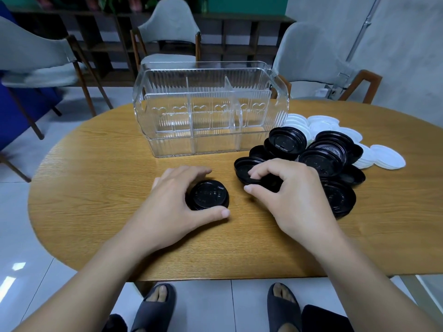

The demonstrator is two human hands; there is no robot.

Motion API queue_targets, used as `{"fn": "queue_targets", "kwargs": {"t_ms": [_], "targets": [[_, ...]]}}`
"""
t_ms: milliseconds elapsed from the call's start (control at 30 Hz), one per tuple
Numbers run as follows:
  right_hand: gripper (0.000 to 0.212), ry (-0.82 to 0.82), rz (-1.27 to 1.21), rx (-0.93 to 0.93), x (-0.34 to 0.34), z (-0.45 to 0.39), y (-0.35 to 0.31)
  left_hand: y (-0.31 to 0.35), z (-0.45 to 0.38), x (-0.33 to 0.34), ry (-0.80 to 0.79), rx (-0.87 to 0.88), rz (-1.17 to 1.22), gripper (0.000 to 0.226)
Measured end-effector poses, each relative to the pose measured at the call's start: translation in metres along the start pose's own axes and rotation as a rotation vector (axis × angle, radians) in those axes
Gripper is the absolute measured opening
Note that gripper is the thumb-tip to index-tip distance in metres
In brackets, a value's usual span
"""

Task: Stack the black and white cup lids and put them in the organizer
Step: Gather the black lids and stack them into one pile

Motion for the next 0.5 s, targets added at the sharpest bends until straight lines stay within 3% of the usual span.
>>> {"fn": "queue_targets", "kwargs": {"t_ms": [200,500], "targets": [[0.027,-0.033,0.052,-0.092,0.014,0.002,-0.010,0.018,-0.006,-0.005,0.160,0.084,0.154,0.055],[0.025,0.052,-0.002,-0.193,0.007,0.002,-0.021,0.036,-0.017,0.004,0.282,0.205,0.151,0.017]]}}
Point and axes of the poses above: each hand's wrist, its own z-axis away from the middle knuckle, its own x-axis out of the palm, y = z × x, the point moved 9 cm from there along -z, towards the middle knuckle, and after that the axes turned 15 degrees about y, right-handed, at the moved point
